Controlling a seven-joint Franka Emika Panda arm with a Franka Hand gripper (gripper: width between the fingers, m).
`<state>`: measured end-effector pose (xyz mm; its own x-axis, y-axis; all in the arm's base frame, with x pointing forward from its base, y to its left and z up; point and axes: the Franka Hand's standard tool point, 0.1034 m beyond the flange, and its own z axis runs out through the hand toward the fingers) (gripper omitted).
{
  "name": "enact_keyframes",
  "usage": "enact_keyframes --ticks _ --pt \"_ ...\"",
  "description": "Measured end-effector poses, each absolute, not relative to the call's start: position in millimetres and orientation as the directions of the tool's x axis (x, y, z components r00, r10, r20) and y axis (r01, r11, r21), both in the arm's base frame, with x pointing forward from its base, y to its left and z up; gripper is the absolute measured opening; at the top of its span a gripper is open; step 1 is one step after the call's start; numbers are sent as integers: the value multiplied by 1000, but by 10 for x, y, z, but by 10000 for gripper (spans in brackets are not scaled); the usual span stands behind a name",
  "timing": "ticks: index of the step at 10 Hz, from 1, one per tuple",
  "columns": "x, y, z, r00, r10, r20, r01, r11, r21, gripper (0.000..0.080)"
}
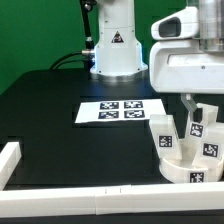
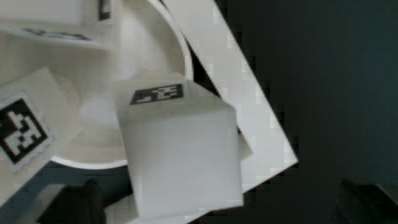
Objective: Assemble stool
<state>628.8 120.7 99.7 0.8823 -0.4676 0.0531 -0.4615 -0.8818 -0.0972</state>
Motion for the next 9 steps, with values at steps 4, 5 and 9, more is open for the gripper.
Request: enact_keyframes --ticks 4,5,9 --pt "6299 1183 1009 996 -31 82 -26 -998 -58 649" --pt "6258 1231 988 990 134 46 136 -990 -44 649" --pt "6254 1164 973 922 383 55 384 -923 -9 649"
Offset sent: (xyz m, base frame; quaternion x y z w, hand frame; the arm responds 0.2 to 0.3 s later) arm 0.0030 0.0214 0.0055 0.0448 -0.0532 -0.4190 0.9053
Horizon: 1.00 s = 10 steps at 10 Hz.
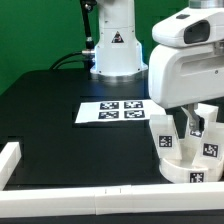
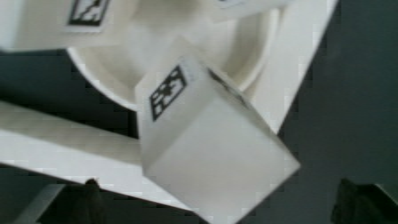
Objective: Assemble stool
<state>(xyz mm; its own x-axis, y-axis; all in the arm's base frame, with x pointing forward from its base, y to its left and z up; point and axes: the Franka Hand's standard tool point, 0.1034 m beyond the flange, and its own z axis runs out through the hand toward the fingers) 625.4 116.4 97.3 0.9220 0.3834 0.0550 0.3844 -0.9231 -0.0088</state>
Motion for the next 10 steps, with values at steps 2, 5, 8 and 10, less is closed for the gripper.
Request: enact_keyframes --ticks 2,5,8,10 --pt "6274 1118 963 811 584 39 583 -812 30 649" --pt "6183 1165 702 633 774 -29 774 -631 50 649" --pt "6188 1132 697 660 751 -27 751 -658 54 637" --pt "6192 1120 699 672 740 -26 740 -670 55 334"
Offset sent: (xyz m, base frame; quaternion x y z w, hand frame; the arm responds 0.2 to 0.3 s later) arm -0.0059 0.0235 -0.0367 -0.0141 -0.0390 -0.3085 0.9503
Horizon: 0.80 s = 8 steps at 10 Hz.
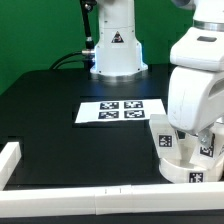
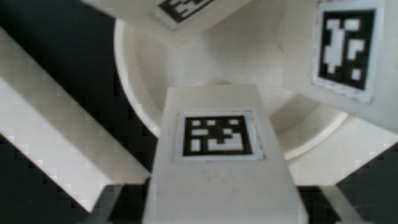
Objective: Assemble stool
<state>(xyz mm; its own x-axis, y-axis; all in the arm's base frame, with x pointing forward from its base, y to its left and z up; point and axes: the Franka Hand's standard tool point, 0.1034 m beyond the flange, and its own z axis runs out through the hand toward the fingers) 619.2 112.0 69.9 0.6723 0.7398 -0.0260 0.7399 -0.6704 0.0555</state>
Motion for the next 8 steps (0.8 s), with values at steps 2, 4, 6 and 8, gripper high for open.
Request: enact_keyframes --ticks 2,4,6,8 --pt "6238 1035 721 830 558 1 557 -829 53 333" --pt "6273 920 699 991 129 42 129 -992 2 334" --pt "6288 919 706 998 42 43 41 -999 13 334" --pt "6303 888 716 987 -153 52 -153 -988 4 334"
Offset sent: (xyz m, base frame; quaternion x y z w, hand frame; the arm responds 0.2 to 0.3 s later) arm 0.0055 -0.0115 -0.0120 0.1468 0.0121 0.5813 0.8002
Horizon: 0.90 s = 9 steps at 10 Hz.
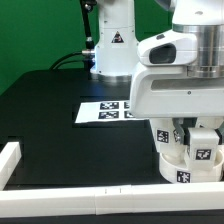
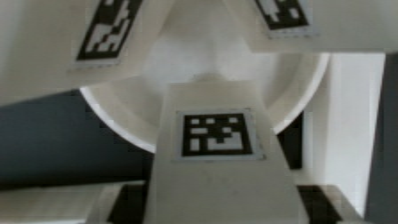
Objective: Assemble stool
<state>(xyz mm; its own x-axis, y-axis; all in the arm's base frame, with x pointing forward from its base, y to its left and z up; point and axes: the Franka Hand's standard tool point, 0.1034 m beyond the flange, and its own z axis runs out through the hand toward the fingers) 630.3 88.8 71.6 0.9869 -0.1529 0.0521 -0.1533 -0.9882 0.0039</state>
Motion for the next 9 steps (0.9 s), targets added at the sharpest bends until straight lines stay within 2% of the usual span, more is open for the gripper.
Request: enact_keyframes --ticks 3,4,7,9 --pt "6321 729 723 824 -558 93 -559 -829 -25 334" --pt "6336 683 722 757 -645 100 -645 -763 -45 334" --pt "6361 555 715 523 -846 102 -839 -533 -114 334" --pt "6349 529 710 414 -905 94 -897 -423 -125 335"
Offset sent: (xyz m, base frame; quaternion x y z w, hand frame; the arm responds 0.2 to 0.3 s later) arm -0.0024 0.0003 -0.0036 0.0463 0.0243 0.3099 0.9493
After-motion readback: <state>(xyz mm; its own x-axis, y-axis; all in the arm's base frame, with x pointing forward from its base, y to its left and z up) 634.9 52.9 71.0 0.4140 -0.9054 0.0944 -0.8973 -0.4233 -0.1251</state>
